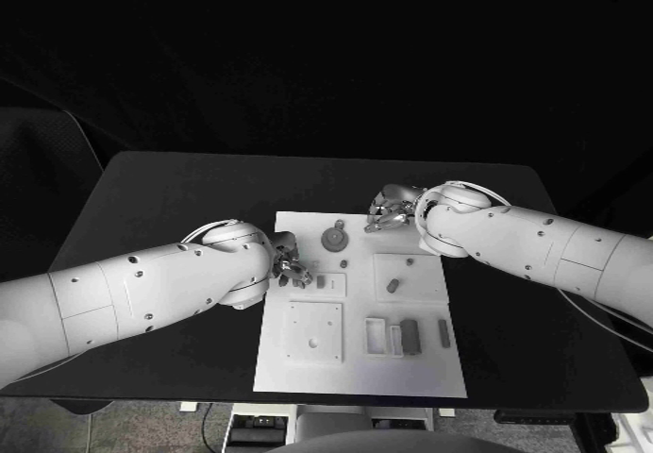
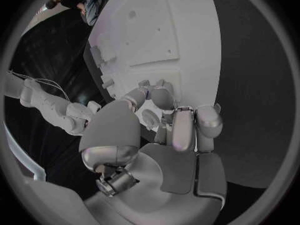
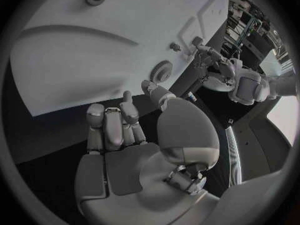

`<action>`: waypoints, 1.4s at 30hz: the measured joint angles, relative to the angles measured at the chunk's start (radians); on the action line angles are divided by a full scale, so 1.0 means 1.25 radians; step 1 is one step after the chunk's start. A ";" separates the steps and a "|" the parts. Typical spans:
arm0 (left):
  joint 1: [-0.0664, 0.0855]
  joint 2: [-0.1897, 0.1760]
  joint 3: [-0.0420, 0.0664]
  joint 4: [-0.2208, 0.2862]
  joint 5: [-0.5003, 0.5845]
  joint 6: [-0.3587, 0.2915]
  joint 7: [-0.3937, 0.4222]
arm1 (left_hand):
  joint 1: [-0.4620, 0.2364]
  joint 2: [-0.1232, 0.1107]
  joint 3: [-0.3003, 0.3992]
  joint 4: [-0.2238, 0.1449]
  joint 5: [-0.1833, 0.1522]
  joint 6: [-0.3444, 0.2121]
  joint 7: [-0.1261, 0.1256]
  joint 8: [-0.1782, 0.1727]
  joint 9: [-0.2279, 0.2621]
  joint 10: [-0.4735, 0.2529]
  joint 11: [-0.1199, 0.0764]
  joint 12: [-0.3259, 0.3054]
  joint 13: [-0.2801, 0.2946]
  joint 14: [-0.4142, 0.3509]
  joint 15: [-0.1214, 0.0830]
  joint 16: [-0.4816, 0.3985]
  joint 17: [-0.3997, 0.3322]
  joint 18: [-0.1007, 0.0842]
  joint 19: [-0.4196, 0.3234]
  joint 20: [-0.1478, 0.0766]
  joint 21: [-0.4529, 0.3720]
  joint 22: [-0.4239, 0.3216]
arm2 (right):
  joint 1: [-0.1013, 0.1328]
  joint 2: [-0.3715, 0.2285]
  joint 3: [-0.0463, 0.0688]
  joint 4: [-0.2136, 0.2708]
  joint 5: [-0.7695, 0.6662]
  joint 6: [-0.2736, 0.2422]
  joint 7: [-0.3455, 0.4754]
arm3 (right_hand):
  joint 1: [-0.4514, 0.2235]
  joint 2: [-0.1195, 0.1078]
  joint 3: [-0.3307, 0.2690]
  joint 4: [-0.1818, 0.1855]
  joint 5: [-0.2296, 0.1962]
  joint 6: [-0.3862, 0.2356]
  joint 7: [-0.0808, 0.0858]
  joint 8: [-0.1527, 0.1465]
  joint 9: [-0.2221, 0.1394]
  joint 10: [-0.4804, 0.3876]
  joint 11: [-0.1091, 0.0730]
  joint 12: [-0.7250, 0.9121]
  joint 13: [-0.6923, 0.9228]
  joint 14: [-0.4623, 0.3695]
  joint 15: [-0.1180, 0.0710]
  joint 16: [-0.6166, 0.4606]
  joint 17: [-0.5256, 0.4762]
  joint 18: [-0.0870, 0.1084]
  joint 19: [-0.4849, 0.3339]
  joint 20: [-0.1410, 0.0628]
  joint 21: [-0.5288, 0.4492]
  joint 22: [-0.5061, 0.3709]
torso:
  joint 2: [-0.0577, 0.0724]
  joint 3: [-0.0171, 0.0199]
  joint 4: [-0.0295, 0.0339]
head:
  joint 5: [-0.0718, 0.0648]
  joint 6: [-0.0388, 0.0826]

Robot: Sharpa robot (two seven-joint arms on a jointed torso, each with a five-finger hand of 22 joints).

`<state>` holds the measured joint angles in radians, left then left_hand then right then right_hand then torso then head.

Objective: Assemble the parts on the task board

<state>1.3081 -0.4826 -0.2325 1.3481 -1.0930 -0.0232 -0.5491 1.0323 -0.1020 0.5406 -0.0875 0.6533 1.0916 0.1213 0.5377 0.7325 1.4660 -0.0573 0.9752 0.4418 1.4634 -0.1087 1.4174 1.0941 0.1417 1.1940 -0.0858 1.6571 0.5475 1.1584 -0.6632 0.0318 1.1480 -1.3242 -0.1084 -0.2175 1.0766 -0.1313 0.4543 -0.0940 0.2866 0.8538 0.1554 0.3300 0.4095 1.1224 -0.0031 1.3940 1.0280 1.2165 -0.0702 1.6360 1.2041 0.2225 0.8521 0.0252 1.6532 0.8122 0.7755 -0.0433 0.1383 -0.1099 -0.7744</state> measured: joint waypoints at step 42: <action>-0.007 0.001 -0.004 0.005 -0.047 -0.056 0.000 | 0.013 -0.014 0.000 -0.001 0.011 0.010 -0.005 0.041 0.016 0.006 -0.006 0.028 0.018 0.003 -0.003 0.030 0.018 0.008 0.021 0.002 0.000 0.010 | 0.000 -0.001 0.000 0.001 0.000 0.001 0.000 | 0.000 0.000 0.000 0.000 0.000 0.000 0.000 0.000 -0.001 0.002 -0.002 0.000 0.000 0.000 0.000 0.000 -0.001 0.000 0.000 0.000 0.000 0.000 | 0.000 -0.0005 0.0003 | -0.001 -0.002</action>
<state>1.2993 -0.4815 -0.2369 1.3537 -1.1515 -0.0934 -0.5494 1.0487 -0.1196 0.5402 -0.0883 0.6672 1.1040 0.1156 0.5895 0.7520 1.4735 -0.0651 1.0099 0.4645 1.4676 -0.1128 1.4555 1.1171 0.1523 1.2207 -0.0838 1.6571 0.5599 1.1583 -0.6643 0.0318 1.1487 -1.3237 -0.1078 -0.2175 1.0766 -0.1313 0.4542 -0.0940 0.2866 0.8538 0.1555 0.3299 0.4088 1.1243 -0.0051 1.3940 1.0274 1.2160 -0.0707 1.6360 1.2033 0.2224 0.8521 0.0252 1.6532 0.8124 0.7756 -0.0440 0.1387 -0.1108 -0.7766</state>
